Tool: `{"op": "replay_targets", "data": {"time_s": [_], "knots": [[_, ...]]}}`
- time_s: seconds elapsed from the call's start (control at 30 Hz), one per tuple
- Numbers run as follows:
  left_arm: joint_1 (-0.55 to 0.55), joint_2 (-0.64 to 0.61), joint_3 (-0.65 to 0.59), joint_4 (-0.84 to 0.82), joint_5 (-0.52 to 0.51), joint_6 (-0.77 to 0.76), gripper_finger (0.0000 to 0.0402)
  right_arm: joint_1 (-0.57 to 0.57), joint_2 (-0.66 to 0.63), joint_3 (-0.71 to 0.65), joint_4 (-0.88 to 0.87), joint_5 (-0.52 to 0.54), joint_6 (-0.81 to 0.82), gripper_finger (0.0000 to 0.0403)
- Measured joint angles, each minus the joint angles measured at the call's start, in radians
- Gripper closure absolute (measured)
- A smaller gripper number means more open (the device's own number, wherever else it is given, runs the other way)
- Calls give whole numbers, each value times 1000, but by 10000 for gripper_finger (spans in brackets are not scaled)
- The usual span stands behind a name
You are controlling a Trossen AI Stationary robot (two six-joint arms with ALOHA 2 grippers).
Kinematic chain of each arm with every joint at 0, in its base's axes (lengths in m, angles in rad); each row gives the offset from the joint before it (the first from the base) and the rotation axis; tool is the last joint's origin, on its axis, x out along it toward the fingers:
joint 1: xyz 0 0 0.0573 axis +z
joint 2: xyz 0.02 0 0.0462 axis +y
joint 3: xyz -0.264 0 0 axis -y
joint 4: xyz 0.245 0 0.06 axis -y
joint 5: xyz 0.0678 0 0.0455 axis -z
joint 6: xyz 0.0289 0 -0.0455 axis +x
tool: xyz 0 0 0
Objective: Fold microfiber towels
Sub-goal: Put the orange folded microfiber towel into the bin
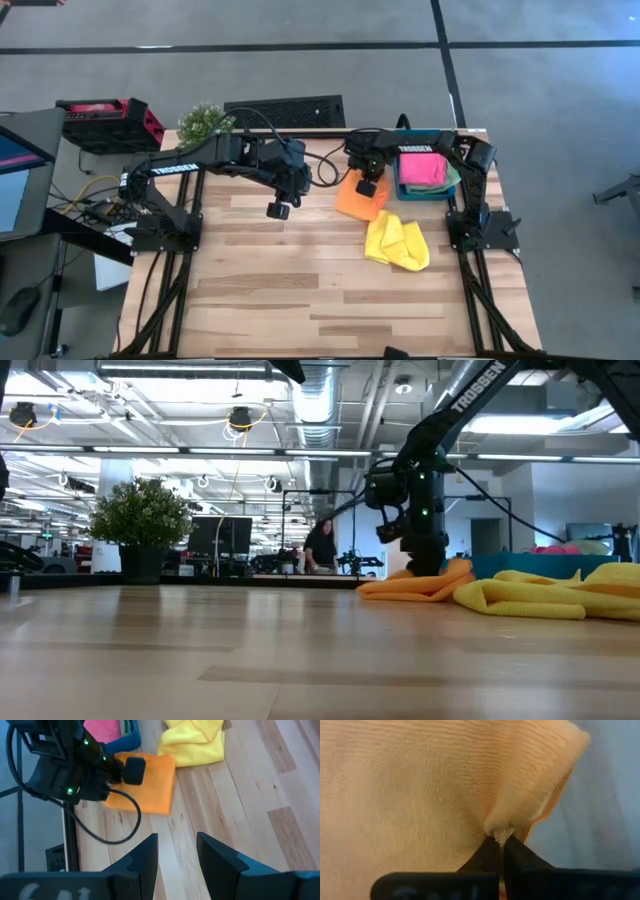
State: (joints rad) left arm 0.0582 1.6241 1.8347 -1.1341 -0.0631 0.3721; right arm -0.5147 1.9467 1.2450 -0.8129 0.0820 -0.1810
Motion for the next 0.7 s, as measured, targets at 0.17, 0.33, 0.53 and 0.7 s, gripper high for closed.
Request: {"op": "replay_targets", "data": {"time_s": [0.17,0.33,0.53,0.7], "knots": [[-1,0,0,-1,0,0,274,11,-5,34,-60,109,-3,390],[-1,0,0,-1,0,0,274,15,-11,62,-107,172,-12,397],[-1,0,0,-1,0,0,274,35,-88,82,-128,210,-33,393],[-1,0,0,-2,0,8,274,33,-177,83,-205,239,30,397]]}}
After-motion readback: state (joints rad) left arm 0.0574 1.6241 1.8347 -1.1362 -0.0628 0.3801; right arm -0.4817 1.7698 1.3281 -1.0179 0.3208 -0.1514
